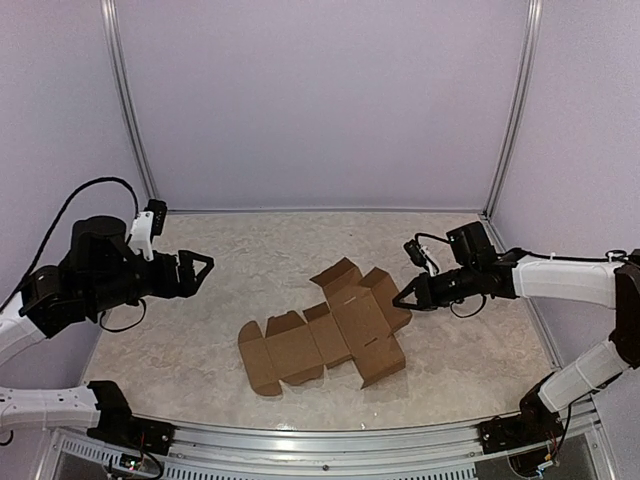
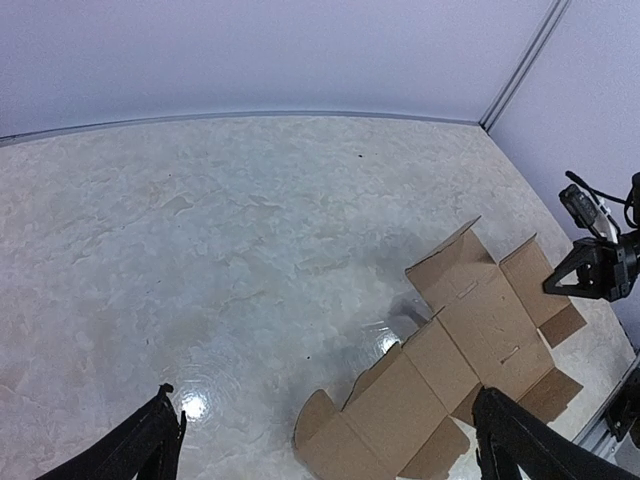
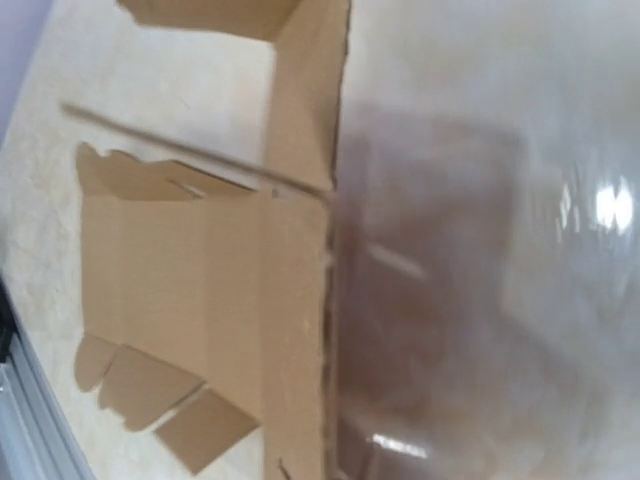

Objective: Fold the paper box

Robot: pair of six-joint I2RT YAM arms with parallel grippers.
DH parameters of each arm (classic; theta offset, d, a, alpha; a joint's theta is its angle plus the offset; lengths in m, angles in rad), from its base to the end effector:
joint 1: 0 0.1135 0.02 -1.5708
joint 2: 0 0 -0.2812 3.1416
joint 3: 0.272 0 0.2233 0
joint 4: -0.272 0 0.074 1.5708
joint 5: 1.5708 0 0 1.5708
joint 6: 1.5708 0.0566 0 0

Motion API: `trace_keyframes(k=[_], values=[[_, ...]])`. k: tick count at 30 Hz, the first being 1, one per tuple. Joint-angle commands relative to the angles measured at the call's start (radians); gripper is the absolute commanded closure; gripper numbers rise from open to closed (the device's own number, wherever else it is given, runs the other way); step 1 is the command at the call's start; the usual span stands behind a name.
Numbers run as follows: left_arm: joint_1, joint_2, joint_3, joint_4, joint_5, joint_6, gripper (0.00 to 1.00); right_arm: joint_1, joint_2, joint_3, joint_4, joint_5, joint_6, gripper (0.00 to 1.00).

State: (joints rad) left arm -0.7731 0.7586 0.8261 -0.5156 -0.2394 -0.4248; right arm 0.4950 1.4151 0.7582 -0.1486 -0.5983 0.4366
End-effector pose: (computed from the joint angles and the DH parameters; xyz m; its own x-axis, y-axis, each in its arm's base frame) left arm 0.1115 -0.0901 0.3254 -0.4991 -0.0724 -0.8635 0.3510 0.8942 -0.2778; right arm 0.2198 0.1549 0.2204 -0.8863 -0.0813 -0.4560 -0.3985 0.6358 0.6610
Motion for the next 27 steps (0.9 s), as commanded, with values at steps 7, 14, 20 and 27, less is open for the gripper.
trace_keyframes(k=[7,14,20,27], values=[[-0.003,0.001,0.065,-0.049,-0.015,0.033,0.01,0.096,-0.007,0.281,-0.296,0.142,-0.359,1.0],[-0.008,0.001,0.021,-0.008,0.019,0.075,0.01,0.115,0.099,0.492,-0.511,0.206,-0.632,1.0],[-0.014,0.037,0.004,0.009,0.027,0.095,0.01,0.14,0.233,0.679,-0.69,0.26,-0.825,1.0],[-0.024,0.088,-0.027,0.062,0.017,0.054,0.01,0.181,0.4,0.882,-0.82,0.265,-0.966,1.0]])
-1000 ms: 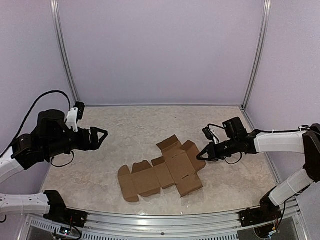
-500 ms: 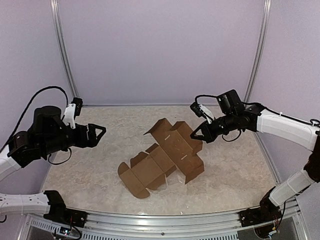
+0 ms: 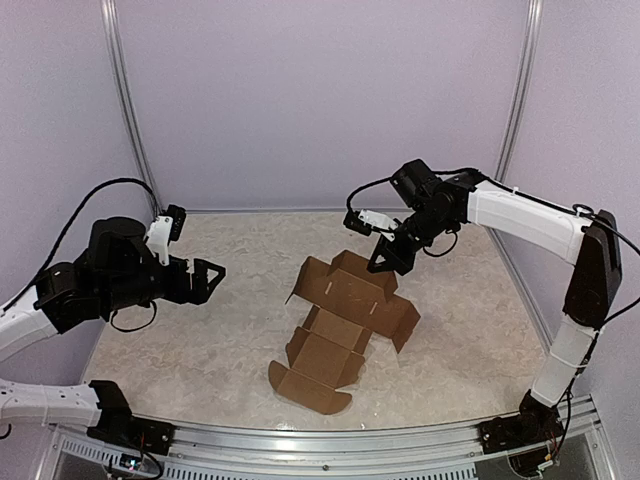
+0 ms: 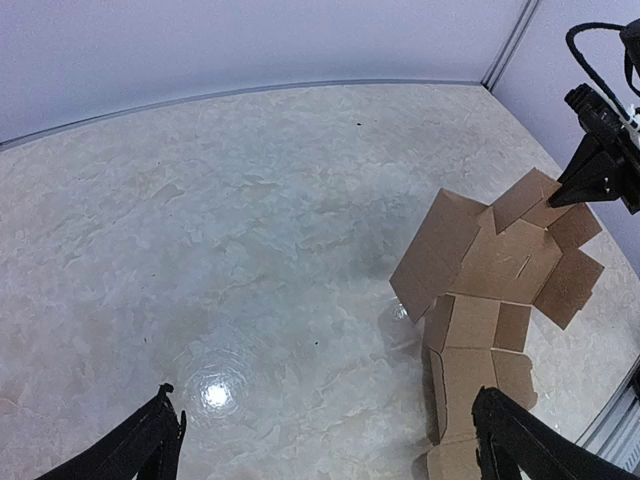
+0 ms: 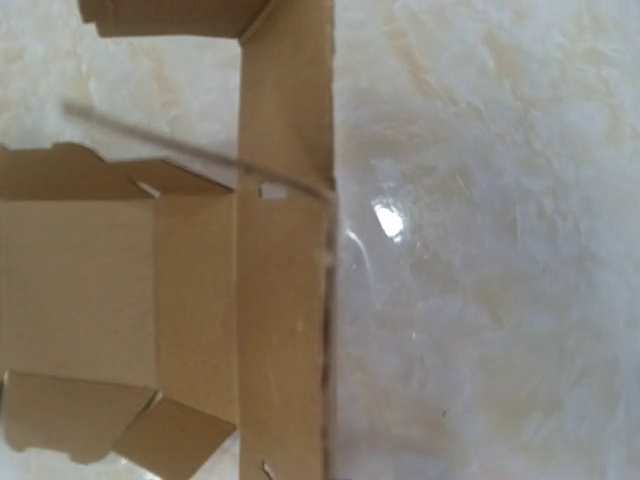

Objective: Fold the paper box

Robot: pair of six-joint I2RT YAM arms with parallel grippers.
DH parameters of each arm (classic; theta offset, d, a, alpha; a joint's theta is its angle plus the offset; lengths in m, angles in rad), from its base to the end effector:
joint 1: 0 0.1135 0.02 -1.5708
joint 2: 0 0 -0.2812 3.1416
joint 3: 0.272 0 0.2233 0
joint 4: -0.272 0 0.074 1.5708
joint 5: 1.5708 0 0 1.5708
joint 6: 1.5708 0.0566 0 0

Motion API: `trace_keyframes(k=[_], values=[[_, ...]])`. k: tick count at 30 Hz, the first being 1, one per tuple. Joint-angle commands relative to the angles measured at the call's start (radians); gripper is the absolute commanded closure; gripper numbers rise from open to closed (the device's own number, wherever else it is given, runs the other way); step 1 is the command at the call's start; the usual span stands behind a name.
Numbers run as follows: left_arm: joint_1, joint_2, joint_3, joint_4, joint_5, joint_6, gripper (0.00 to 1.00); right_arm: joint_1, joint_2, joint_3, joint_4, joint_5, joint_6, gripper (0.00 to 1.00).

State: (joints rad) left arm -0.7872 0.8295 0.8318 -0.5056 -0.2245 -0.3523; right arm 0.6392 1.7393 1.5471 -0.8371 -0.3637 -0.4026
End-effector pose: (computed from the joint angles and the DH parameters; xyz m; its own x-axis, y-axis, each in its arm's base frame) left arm 0.1206 -0.1032 0.3191 -0.5103 0.0356 -0.8592 0.4015 0.8934 -0.2015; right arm 0.2730 0.2280 0.2998 -0.3567 -0.7214 -0.5936 -0.9178 0.3892 0.0785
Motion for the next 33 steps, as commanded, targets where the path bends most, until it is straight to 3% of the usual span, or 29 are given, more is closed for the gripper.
trace_keyframes(k=[1,6,12,21,33], values=[[-0.014,0.022,-0.041,0.069,0.003,-0.029,0.01,0.045,0.109,0.132,-0.157,0.042,-0.141,1.0],[-0.042,0.038,-0.077,0.126,0.003,-0.074,0.01,0.102,0.227,0.276,-0.218,0.158,-0.172,1.0],[-0.066,0.064,-0.109,0.18,0.016,-0.137,0.01,0.18,0.244,0.285,-0.15,0.276,-0.146,1.0],[-0.07,0.147,-0.13,0.261,0.041,-0.174,0.01,0.286,0.135,0.078,0.072,0.441,-0.097,1.0],[-0.07,0.205,-0.178,0.359,0.064,-0.176,0.01,0.407,-0.056,-0.213,0.355,0.646,-0.168,1.0]])
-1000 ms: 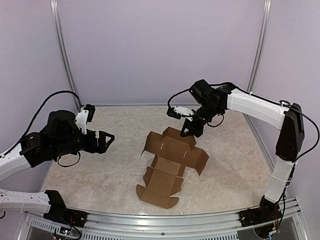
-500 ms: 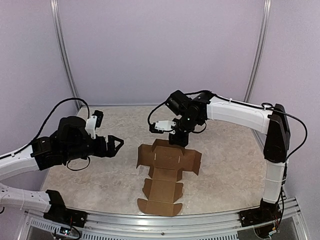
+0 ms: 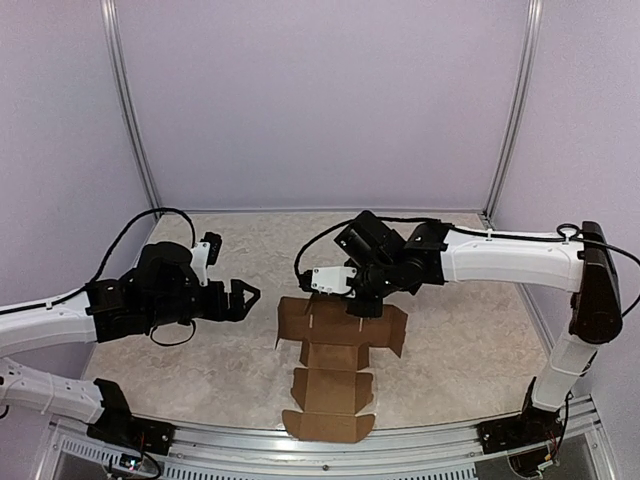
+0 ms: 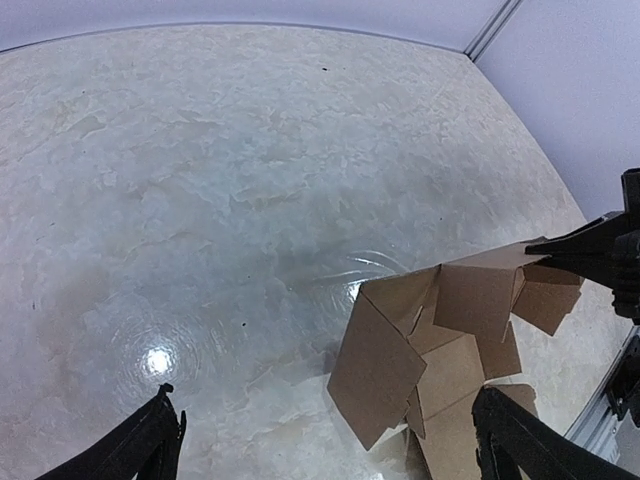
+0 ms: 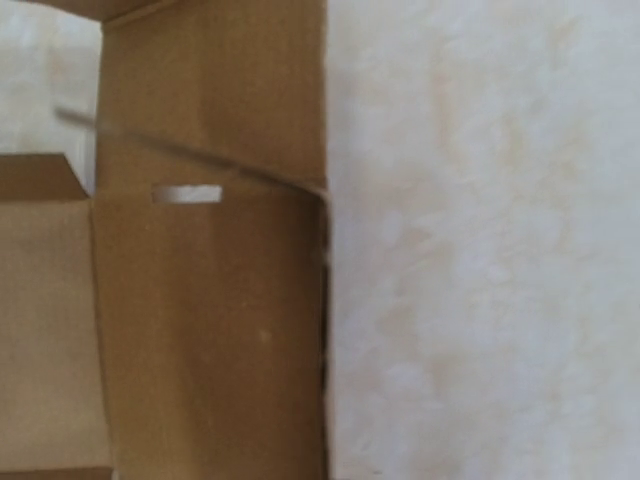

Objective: Fold the paper box

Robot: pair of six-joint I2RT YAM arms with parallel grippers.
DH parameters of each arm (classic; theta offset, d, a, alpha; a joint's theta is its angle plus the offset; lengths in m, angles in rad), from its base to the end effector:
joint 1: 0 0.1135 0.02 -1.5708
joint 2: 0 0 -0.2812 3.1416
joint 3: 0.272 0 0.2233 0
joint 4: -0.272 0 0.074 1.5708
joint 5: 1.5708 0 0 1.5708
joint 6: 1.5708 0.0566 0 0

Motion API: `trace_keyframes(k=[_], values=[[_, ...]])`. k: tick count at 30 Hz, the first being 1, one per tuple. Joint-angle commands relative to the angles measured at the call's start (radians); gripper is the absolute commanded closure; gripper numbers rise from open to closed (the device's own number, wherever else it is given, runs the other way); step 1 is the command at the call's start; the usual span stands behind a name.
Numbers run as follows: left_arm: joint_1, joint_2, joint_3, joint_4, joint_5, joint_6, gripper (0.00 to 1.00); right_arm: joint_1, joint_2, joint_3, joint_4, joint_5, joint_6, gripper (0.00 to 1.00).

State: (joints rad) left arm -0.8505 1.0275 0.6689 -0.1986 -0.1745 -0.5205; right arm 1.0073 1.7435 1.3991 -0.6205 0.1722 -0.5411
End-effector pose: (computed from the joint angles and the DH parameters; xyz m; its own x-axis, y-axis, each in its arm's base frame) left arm 0.1441 -0.1493 0.2663 -0.6224 -0.0333 -0.7820 0.3844 0.8573 -0.3424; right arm 0.2031 0.3033 0.2677 0.0258 -0.9092 -0.4156 -0.8954 0.1639 -0.4141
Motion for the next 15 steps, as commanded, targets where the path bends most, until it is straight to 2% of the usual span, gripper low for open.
trace_keyframes(k=[1,7,9,10,13,15], values=[[-0.007,0.007,-0.021,0.058,0.013,-0.008,0.01,0.053,-0.07,-0.086,0.162,0.138,-0.034,1.0],[-0.005,-0.018,-0.1,0.114,-0.003,-0.015,0.03,0.112,-0.112,-0.219,0.339,0.281,-0.084,1.0],[0.002,-0.03,-0.133,0.145,0.0,-0.016,0.07,0.124,-0.125,-0.262,0.378,0.298,-0.091,1.0],[0.01,-0.033,-0.152,0.169,0.006,-0.019,0.09,0.127,-0.132,-0.274,0.391,0.298,-0.089,1.0],[0.049,-0.028,-0.196,0.238,0.068,-0.035,0.26,0.129,-0.143,-0.295,0.397,0.27,-0.067,1.0],[0.072,-0.016,-0.216,0.283,0.108,-0.042,0.33,0.131,-0.147,-0.301,0.396,0.248,-0.053,1.0]])
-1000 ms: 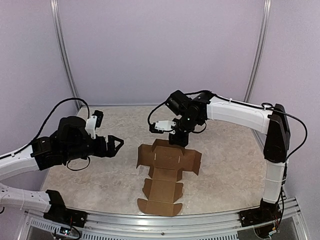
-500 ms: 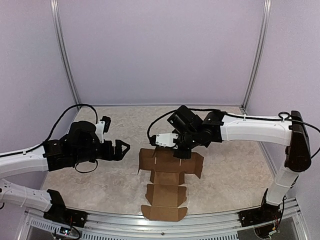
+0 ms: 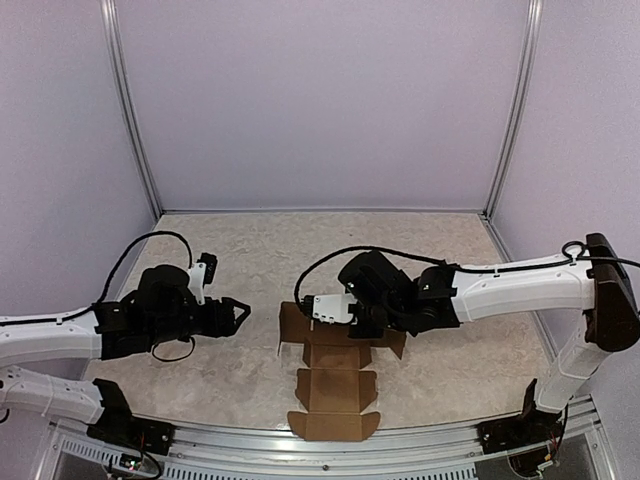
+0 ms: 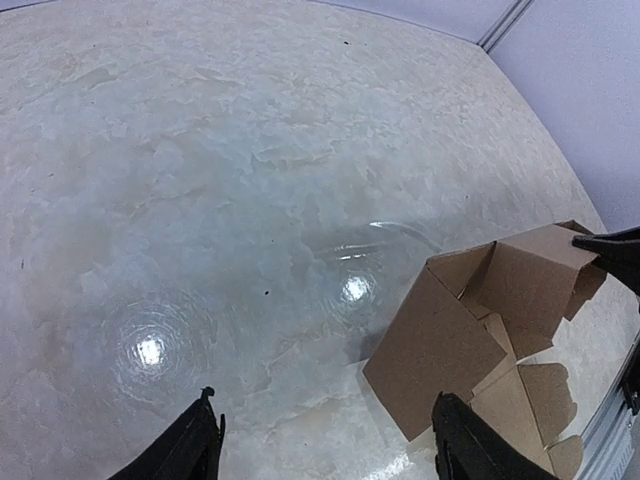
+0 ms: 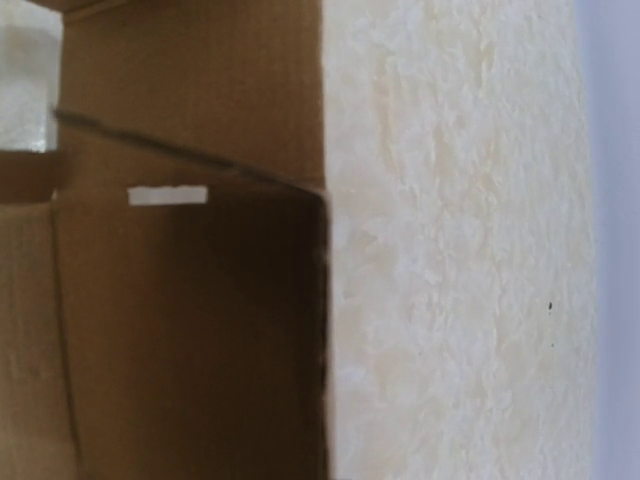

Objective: Fold the paper box

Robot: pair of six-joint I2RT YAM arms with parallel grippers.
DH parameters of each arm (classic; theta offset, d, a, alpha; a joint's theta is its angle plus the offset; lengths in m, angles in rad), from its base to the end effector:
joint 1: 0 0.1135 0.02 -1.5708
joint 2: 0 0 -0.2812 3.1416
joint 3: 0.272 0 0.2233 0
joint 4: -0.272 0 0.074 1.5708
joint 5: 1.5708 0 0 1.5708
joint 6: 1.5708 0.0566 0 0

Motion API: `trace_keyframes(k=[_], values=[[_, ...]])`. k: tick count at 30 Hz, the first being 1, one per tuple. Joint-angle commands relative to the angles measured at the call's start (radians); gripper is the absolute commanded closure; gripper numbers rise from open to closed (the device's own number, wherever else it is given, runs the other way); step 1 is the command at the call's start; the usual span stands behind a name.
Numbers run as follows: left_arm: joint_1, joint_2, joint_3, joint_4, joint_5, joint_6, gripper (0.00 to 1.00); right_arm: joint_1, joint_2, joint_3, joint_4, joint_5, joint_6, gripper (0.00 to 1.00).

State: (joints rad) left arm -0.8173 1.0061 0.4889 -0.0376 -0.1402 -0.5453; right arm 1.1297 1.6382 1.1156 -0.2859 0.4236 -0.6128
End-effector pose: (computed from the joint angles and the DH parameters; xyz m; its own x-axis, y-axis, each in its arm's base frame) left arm 0.1403 -0.1380 0.2283 -0.6405 -0.0679 -0.7649 0.3610 0.8525 -0.3779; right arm 0.1671 0.2993 0.2478 0.1518 -0.9065 -0.3939 -0.7528 0.1522 -0.6404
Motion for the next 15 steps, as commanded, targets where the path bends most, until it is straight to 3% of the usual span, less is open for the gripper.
trace_keyframes(k=[1,15], values=[[0.045,0.018,-0.044,0.142,0.09,-0.019,0.35,0.01,-0.041,-0.02,0.063,-0.01,0.027,1.0],[0.096,0.306,0.029,0.329,0.264,0.0,0.85,0.049,-0.064,-0.047,0.058,-0.037,0.04,1.0]])
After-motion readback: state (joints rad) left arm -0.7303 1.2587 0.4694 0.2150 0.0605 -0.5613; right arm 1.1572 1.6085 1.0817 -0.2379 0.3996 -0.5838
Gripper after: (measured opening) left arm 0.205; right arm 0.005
